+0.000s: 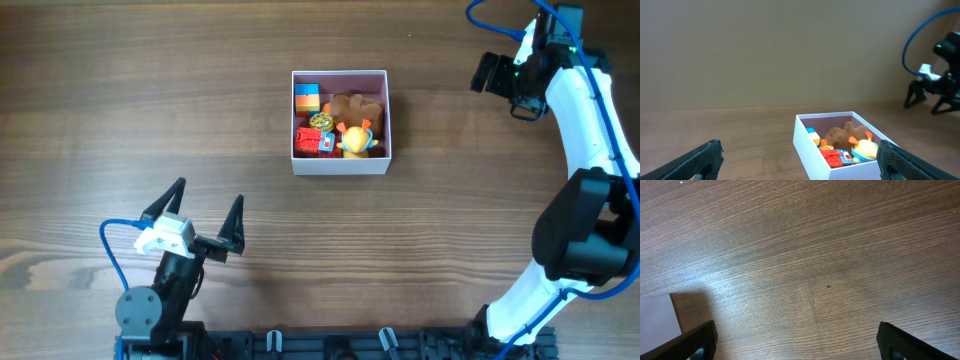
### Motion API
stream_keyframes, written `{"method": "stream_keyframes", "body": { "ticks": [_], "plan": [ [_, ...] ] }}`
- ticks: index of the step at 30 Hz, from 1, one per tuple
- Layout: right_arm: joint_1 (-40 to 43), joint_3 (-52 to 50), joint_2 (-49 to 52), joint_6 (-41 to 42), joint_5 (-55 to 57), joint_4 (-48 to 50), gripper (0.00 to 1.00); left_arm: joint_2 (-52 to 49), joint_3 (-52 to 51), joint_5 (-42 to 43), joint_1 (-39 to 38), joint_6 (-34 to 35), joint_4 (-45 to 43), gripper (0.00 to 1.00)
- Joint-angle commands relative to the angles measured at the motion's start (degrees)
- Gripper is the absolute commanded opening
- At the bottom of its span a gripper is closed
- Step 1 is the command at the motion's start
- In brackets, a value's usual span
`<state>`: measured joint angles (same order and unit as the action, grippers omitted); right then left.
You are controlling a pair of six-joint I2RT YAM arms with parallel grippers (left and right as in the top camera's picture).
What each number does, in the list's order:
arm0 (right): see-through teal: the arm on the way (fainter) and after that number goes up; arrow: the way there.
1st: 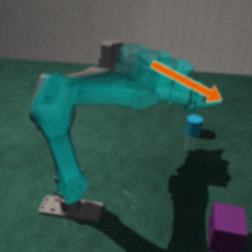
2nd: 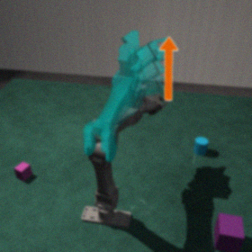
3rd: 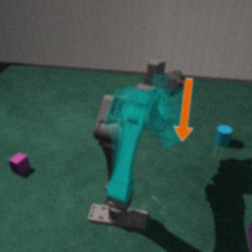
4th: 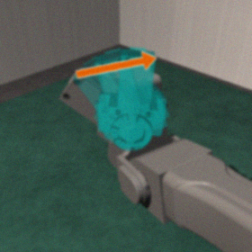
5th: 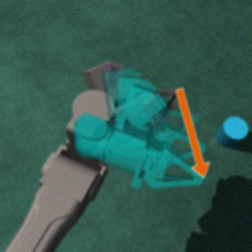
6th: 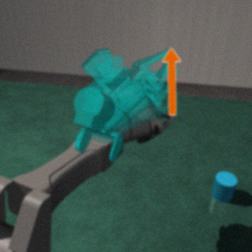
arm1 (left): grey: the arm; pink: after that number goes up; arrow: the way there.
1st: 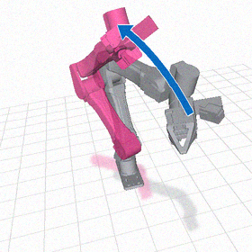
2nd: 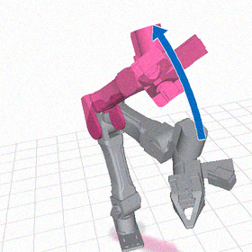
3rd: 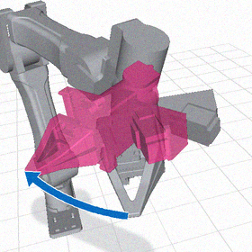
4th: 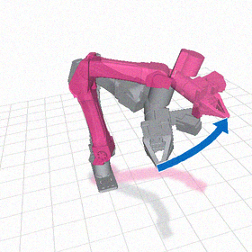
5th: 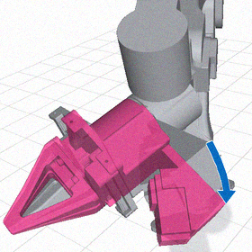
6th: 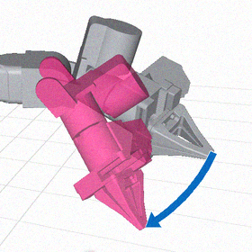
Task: Pack container
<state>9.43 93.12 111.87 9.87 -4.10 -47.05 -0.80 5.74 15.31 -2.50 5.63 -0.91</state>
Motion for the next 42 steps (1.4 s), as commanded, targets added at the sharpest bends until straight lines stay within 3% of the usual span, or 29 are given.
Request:
{"method": "stream_keyframes", "body": {
  "ticks": [1, 6, 29, 32, 38, 42],
  "plan": [
    [-0.2, 0.0, 0.4, 0.8, -0.5, 0.2, 1.00, 0.6, -3.8, -3.3, 0.5, 2.6, -0.7, 1.00],
    [-0.2, 0.0, 0.4, 0.8, -0.5, 0.2, 1.00, 0.6, -5.4, -6.2, 0.5, 2.6, 4.7, 1.00],
    [-0.4, 0.0, -0.8, 0.8, -0.5, 0.1, 1.00, 0.6, -5.4, -7.9, 0.5, 2.5, 4.6, 1.00],
    [-1.6, 0.0, -5.9, 0.8, -0.5, 0.1, 1.00, 0.6, -5.4, -7.9, 0.5, 2.5, 4.6, 1.00],
    [-13.0, 0.0, -26.7, 0.7, -0.5, 0.1, 1.00, 0.6, -5.4, -7.9, 0.5, 2.5, 4.6, 1.00],
    [-14.9, -2.6, -38.7, 0.7, 0.2, -0.1, 1.00, 0.6, -5.4, -7.9, 0.5, 2.5, 4.6, 1.00]
  ]
}}
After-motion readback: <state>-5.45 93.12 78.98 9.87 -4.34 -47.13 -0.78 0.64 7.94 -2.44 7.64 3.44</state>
